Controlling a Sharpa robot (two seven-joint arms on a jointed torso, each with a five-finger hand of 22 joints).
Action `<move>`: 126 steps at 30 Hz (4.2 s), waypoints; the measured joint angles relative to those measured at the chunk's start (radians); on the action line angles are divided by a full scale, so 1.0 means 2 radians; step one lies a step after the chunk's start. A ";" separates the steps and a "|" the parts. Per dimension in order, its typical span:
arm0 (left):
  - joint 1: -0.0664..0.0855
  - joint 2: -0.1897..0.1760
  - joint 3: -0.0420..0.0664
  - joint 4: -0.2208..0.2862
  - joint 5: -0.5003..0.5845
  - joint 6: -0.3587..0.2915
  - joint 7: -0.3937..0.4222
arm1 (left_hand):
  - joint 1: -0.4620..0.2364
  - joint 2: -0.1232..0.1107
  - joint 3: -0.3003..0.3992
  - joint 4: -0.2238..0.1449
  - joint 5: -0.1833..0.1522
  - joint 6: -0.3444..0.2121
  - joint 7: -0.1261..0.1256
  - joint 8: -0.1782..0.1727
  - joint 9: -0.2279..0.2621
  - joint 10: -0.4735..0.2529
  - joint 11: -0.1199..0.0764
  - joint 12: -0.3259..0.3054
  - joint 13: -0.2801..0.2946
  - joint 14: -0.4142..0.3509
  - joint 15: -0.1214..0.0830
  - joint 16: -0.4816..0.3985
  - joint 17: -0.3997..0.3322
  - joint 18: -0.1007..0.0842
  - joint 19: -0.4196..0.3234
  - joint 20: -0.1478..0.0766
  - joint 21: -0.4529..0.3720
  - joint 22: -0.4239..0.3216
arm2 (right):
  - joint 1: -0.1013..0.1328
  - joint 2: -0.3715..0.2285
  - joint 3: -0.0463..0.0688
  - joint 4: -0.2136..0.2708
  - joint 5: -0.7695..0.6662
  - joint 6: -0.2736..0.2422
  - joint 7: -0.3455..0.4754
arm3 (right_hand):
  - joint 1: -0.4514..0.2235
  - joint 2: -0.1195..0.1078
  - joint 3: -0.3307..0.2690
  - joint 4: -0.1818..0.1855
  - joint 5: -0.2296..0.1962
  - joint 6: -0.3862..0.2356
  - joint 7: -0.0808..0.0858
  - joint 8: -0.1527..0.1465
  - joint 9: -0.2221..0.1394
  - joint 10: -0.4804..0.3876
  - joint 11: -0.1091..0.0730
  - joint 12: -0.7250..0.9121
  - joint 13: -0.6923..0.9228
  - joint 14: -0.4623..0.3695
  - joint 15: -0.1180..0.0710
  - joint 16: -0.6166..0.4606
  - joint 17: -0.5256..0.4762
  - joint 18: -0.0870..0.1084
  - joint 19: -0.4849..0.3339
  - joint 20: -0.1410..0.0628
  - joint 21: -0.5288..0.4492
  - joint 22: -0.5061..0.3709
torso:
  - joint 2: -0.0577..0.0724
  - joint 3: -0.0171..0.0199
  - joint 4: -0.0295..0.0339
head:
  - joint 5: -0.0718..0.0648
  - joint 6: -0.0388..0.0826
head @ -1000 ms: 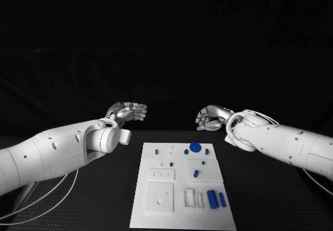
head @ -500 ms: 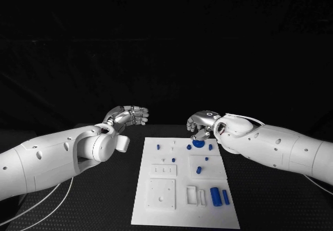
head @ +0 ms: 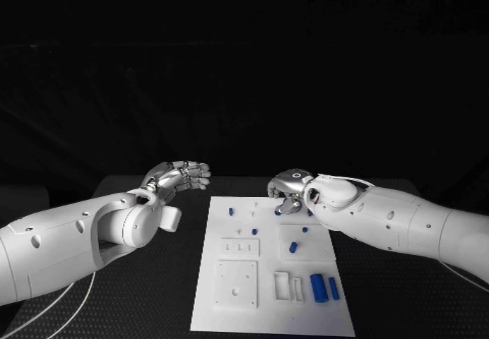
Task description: Assemble the parts on the task board
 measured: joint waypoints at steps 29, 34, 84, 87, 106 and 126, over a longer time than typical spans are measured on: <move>-0.003 0.001 0.000 0.003 0.001 0.005 -0.001 | -0.004 0.000 -0.001 -0.001 0.000 -0.001 -0.001 -0.002 -0.001 -0.002 0.002 -0.004 -0.001 -0.002 0.002 -0.002 0.001 -0.004 -0.002 0.002 0.000 0.000 | -0.009 -0.008 -0.001 -0.006 -0.031 0.004 -0.010 | 0.002 -0.002 0.010 0.002 0.000 -0.005 -0.002 -0.002 0.003 -0.009 0.000 -0.002 -0.005 -0.003 0.003 0.039 0.004 -0.004 -0.006 -0.008 0.043 0.000 | 0.023 0.0006 0.0060 | -0.002 0.012; -0.003 0.001 0.000 0.001 0.001 0.005 -0.001 | -0.004 0.000 -0.001 -0.001 0.000 -0.001 -0.001 -0.002 -0.001 -0.002 0.002 -0.004 -0.001 -0.002 0.002 -0.002 0.001 -0.004 -0.002 0.002 0.000 0.000 | -0.009 -0.008 -0.001 -0.005 -0.034 0.006 -0.011 | 0.002 -0.002 0.021 0.003 0.000 -0.005 -0.003 -0.002 0.005 -0.009 0.000 -0.002 -0.005 -0.004 0.001 0.042 0.003 -0.004 -0.006 -0.008 0.047 0.000 | 0.025 0.0012 0.0058 | -0.003 0.014; -0.003 0.010 0.000 -0.007 0.001 0.007 -0.002 | -0.006 -0.002 0.000 -0.003 0.000 -0.003 0.000 -0.004 -0.002 -0.005 0.002 -0.006 -0.002 -0.002 0.002 -0.004 0.003 -0.006 -0.002 0.002 0.002 0.000 | -0.010 0.019 0.005 0.021 -0.066 -0.085 -0.061 | -0.003 0.048 0.058 -0.008 -0.017 0.082 -0.029 0.034 0.036 0.074 -0.036 0.030 0.027 -0.014 -0.026 0.073 -0.005 -0.012 -0.010 -0.016 0.097 0.000 | 0.036 0.0038 0.0054 | -0.007 0.032; -0.003 0.011 0.000 -0.008 0.001 0.007 -0.002 | -0.006 -0.002 0.000 -0.003 0.000 -0.003 0.000 -0.004 -0.002 -0.005 0.002 -0.006 -0.002 -0.002 0.002 -0.004 0.003 -0.004 -0.002 0.002 0.002 0.000 | -0.010 0.024 0.005 0.017 -0.068 -0.090 -0.066 | -0.003 0.048 0.059 -0.007 -0.017 0.083 -0.029 0.034 0.036 0.074 -0.036 0.030 0.027 -0.014 -0.026 0.073 -0.005 -0.012 -0.010 -0.016 0.097 0.000 | 0.036 0.0047 0.0057 | -0.007 0.033; -0.003 0.012 0.000 -0.004 0.002 0.007 -0.003 | -0.006 -0.002 0.001 -0.004 0.000 -0.003 0.000 -0.004 -0.001 -0.005 0.002 -0.008 -0.003 -0.002 0.002 -0.004 0.003 -0.002 -0.004 0.000 0.002 0.000 | -0.005 0.052 0.007 -0.022 -0.073 -0.098 -0.077 | -0.003 0.047 0.061 -0.006 -0.017 0.083 -0.030 0.034 0.036 0.074 -0.036 0.028 0.027 -0.014 -0.026 0.073 -0.006 -0.012 -0.011 -0.015 0.099 0.000 | 0.040 0.0132 0.0122 | -0.008 0.035; -0.003 0.010 0.000 -0.002 0.001 0.007 -0.004 | -0.006 -0.002 0.001 -0.004 0.000 -0.003 0.000 -0.004 -0.002 -0.005 0.002 -0.008 -0.003 -0.002 0.002 -0.006 0.004 -0.004 -0.005 0.002 0.002 0.000 | -0.005 0.057 0.007 -0.025 -0.073 -0.095 -0.078 | -0.003 0.047 0.064 -0.005 -0.019 0.083 -0.029 0.034 0.036 0.074 -0.036 0.025 0.027 -0.014 -0.026 0.075 -0.006 -0.012 -0.010 -0.014 0.099 0.000 | 0.045 0.0151 0.0168 | -0.008 0.031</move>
